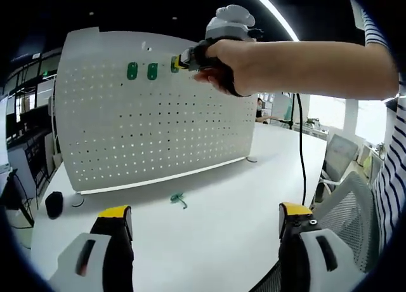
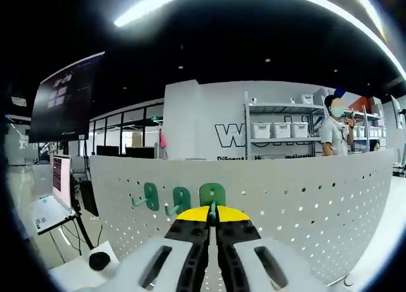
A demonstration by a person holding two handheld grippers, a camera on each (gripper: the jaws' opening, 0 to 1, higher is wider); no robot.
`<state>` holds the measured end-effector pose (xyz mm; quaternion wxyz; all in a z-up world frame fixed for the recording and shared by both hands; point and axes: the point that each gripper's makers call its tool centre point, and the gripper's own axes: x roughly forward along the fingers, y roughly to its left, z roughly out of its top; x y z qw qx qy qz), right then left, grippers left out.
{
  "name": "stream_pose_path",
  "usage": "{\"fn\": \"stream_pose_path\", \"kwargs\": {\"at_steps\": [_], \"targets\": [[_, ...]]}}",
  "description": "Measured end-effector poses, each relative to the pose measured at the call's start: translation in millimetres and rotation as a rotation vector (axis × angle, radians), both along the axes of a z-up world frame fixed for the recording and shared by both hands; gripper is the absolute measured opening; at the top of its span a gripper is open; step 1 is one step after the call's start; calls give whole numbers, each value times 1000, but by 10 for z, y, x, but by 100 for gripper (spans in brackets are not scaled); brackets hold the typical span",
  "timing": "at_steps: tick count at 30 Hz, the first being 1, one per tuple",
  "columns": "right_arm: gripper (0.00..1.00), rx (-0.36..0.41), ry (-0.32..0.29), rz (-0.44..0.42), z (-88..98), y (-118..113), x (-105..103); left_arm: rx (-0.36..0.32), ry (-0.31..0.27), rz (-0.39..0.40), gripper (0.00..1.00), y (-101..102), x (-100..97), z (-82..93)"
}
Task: Insert the hook assembly into the mounting plate slot until the hook locks in place.
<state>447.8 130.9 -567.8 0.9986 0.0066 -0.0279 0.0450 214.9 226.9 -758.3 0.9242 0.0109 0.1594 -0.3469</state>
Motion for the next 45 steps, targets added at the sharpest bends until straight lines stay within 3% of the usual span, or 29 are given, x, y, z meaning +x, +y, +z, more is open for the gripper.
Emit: {"fn": "stream_pose_path", "kwargs": {"at_steps": [9, 19, 22, 25, 40, 43, 45], "targets": [[0, -33, -8, -33, -45, -24, 93, 1, -7, 55, 98, 113, 61, 19], [0, 15, 18, -82, -121, -122, 184, 26, -12, 63, 95, 134, 69, 3], [0, -40, 16, -95, -133, -78, 195, 28, -9, 66, 93, 142, 69, -2], [0, 13, 31, -111, -141, -91, 221, 29, -12, 75, 93, 165, 80, 4], [0, 25, 112, -85, -179, -92, 290, 29, -7, 78, 89, 175, 79, 1], [1, 79, 133, -85, -192, -100, 262, 29, -9, 79, 89, 176, 79, 4], [1, 59, 137, -89, -190, -85, 251, 24, -9, 81, 89, 178, 77, 11]]}}
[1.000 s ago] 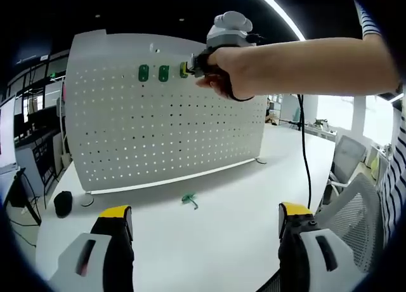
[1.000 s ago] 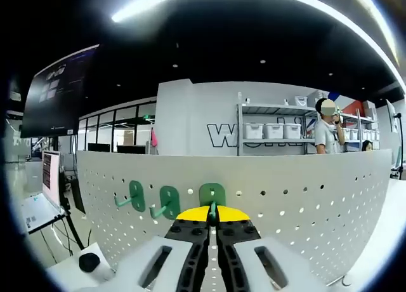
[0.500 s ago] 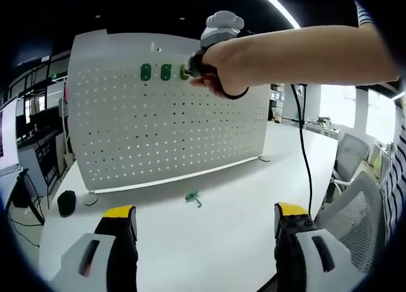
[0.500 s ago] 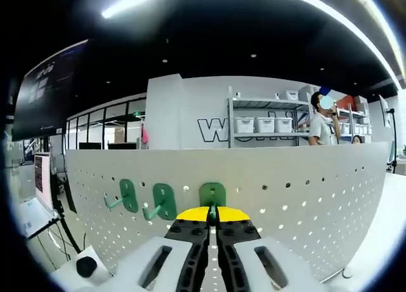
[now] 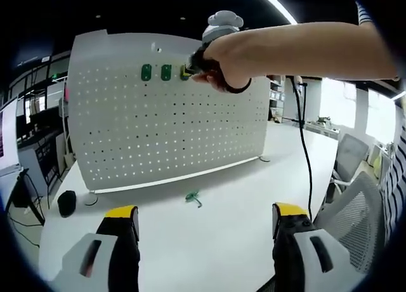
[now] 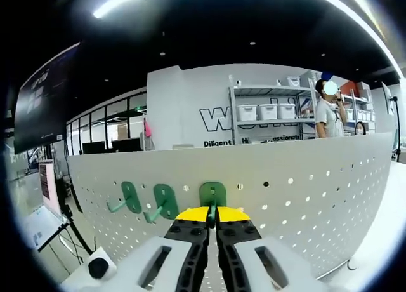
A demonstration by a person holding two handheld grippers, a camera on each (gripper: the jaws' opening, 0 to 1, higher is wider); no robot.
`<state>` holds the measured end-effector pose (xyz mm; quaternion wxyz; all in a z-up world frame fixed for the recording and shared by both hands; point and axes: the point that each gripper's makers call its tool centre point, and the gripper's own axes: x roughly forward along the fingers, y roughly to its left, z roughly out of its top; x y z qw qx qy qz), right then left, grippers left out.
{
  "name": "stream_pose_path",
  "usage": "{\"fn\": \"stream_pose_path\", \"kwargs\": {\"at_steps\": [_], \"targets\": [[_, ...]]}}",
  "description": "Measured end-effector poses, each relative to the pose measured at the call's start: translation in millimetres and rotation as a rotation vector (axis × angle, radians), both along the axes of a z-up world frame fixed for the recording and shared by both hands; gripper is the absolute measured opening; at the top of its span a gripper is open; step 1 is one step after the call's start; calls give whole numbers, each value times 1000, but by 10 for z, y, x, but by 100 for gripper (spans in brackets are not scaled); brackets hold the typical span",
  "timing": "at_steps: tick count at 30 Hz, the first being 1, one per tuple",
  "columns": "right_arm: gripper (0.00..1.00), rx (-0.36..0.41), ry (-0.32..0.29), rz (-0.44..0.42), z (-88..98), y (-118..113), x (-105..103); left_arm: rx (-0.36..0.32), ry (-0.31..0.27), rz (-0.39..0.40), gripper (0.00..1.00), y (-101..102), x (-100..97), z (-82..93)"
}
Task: Insert the hook assembly into the mounting plate slot until the hook locks in place.
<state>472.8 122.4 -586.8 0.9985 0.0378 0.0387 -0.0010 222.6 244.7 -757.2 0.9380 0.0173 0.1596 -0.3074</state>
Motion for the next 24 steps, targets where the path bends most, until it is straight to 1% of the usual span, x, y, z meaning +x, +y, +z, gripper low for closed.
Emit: {"fn": "stream_pose_path", "kwargs": {"at_steps": [6, 7, 8, 10, 13, 15, 18, 24], "targets": [[4, 7, 8, 4, 18, 9, -1, -10, 3, 13, 88, 30, 10, 8], [5, -26, 4, 9, 32, 11, 1, -11, 6, 14, 89, 33, 12, 6], [5, -42, 9, 11, 27, 18, -3, -12, 8, 15, 88, 34, 12, 3], [7, -30, 8, 20, 28, 27, -3, -13, 9, 15, 89, 31, 12, 4], [10, -27, 3, 10, 49, 1, -24, -16, 5, 14, 89, 25, 11, 16], [11, -43, -7, 16, 90, 6, -24, -10, 8, 14, 89, 30, 11, 3], [12, -41, -16, 29, 150, 9, -36, -11, 8, 13, 89, 25, 11, 4], [14, -36, -66, 36, 360, -55, -92, -6, 11, 9, 88, 19, 8, -6]]}}
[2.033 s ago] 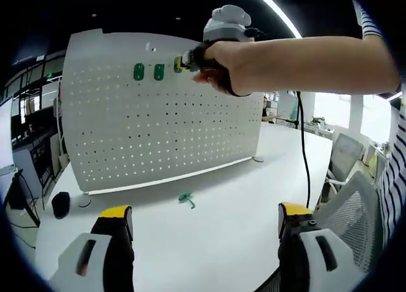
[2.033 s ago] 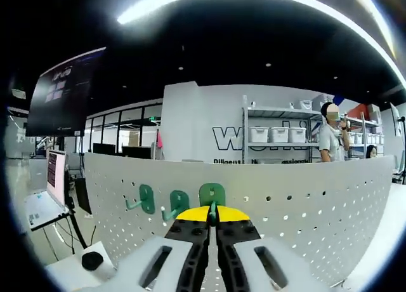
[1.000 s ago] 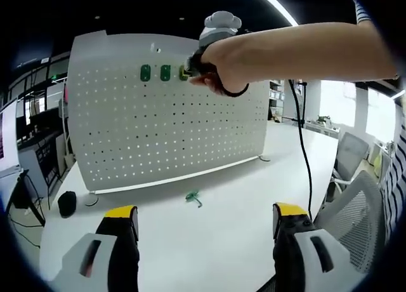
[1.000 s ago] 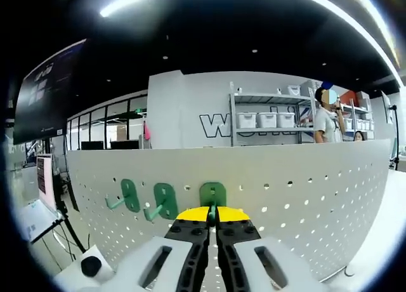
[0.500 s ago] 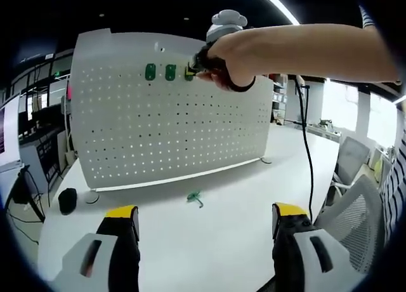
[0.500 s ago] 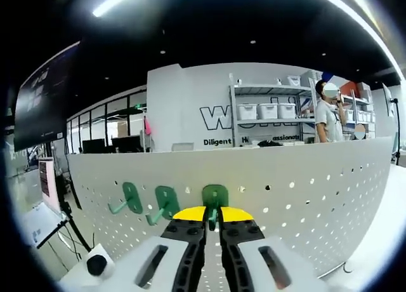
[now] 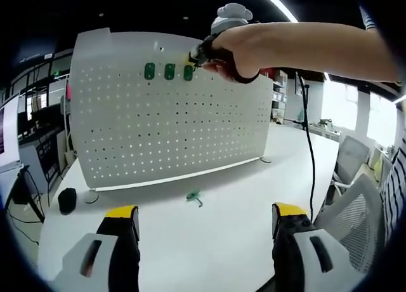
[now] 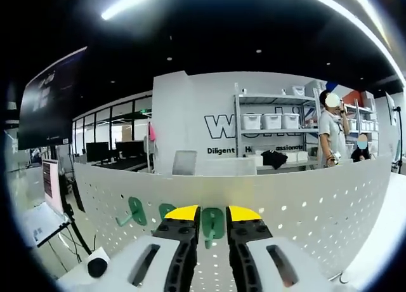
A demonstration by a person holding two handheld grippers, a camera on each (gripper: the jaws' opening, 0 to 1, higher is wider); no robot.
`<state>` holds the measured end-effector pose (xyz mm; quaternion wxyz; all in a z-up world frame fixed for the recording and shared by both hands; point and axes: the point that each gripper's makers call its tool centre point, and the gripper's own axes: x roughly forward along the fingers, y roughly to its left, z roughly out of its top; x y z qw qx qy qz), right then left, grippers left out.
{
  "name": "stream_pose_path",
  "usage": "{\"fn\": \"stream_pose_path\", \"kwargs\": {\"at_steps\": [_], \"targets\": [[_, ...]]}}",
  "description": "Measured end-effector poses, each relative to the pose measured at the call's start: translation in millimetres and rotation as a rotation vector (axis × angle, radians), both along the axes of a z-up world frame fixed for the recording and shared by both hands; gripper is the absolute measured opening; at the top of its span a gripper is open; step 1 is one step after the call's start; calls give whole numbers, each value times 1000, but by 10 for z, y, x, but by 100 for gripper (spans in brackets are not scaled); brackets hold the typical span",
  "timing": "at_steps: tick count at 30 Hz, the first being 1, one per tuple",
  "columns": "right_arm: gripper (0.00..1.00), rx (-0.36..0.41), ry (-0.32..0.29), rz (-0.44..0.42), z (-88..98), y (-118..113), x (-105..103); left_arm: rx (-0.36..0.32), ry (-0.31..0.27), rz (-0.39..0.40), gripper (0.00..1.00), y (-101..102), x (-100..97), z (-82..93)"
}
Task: Insert the hook assembly into the mounting plate slot until the hook locks in place.
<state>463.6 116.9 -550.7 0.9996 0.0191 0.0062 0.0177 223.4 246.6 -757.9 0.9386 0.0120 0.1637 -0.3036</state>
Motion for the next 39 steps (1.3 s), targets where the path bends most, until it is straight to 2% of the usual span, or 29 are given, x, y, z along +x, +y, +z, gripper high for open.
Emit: {"fn": "stream_pose_path", "kwargs": {"at_steps": [4, 8, 13, 16, 19, 24, 28, 33, 37, 39], "targets": [[16, -2, -33, -2, 124, -111, -73, 4, 4, -5, 88, -10, -6, -10], [16, -5, -31, 5, 127, -212, -123, 6, 9, -10, 88, -19, -12, -23], [16, -48, -10, 11, 8, -363, -241, 10, 11, -14, 88, -25, -17, -30], [16, -88, 19, 20, -126, -467, -349, 14, 14, -18, 88, -34, -22, -39], [16, -92, 25, 13, -197, -593, -434, 16, 18, -21, 88, -41, -28, -47], [16, -126, 64, -4, -404, -835, -593, 18, 18, -21, 88, -45, -29, -50], [16, -143, 124, -4, -692, -986, -755, 20, 21, -14, 90, -35, -21, -61], [17, -188, 184, 23, -1017, -1051, -995, 33, 36, 3, 91, -8, -9, -101], [17, -218, 203, 49, -1226, -1062, -1188, 40, 43, -3, 91, -21, -16, -121], [17, -233, 236, 68, -1373, -1071, -1286, 51, 45, -6, 90, -26, -23, -137]]}}
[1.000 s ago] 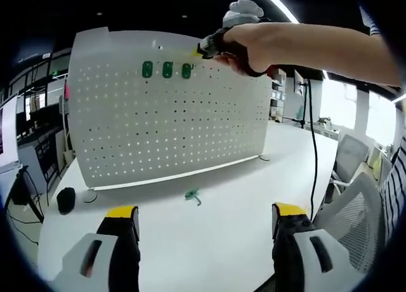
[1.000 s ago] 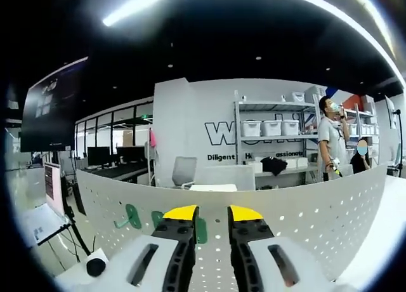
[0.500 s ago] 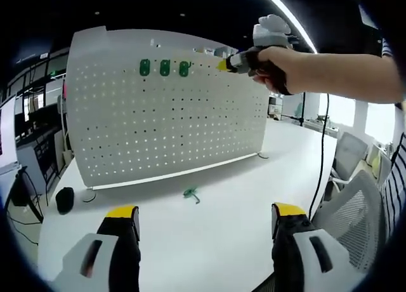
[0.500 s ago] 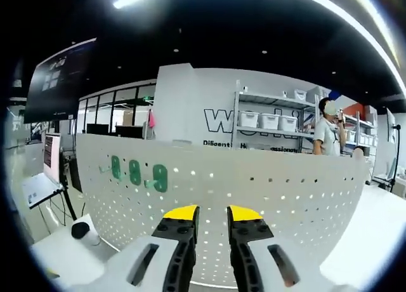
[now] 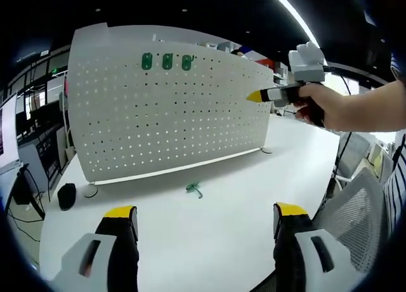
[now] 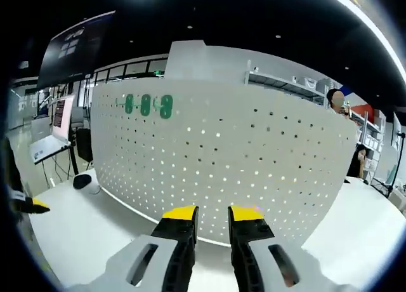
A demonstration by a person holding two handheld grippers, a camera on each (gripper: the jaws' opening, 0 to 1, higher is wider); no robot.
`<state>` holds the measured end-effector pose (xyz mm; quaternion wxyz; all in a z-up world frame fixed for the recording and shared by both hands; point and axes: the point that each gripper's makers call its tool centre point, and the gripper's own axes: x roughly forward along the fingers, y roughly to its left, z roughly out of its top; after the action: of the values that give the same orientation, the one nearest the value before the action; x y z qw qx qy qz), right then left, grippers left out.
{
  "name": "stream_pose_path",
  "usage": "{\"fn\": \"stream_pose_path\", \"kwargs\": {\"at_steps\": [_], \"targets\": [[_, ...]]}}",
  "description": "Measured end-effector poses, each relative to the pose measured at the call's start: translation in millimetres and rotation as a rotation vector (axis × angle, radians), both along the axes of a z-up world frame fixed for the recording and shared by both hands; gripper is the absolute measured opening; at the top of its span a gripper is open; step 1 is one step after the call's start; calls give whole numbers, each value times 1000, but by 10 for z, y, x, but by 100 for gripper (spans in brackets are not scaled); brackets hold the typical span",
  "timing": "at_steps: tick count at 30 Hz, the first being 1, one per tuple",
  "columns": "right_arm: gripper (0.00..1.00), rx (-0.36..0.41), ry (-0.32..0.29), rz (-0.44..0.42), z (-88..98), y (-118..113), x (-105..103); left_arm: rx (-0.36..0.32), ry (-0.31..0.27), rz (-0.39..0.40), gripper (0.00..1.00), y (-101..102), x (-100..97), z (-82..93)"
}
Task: Insert the hook assembly into the mounting plate slot until the hook locks in place.
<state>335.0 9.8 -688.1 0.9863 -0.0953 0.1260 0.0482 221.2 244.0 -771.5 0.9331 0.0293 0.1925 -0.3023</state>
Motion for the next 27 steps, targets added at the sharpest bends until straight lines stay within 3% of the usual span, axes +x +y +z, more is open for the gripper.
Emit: {"fn": "stream_pose_path", "kwargs": {"at_steps": [7, 16, 20, 27], "targets": [[19, 20, 70, -32, -333, -121, -263, 4, 12, -9, 89, -13, -8, -26], [19, -1, 120, 0, -563, -69, -502, 15, 14, -3, 88, -1, -9, -37], [20, -41, 169, 46, -736, -5, -659, 21, 13, -7, 88, -6, -14, -40], [20, -19, 197, 25, -866, -146, -809, 14, 29, -10, 88, -17, -20, -63]]}}
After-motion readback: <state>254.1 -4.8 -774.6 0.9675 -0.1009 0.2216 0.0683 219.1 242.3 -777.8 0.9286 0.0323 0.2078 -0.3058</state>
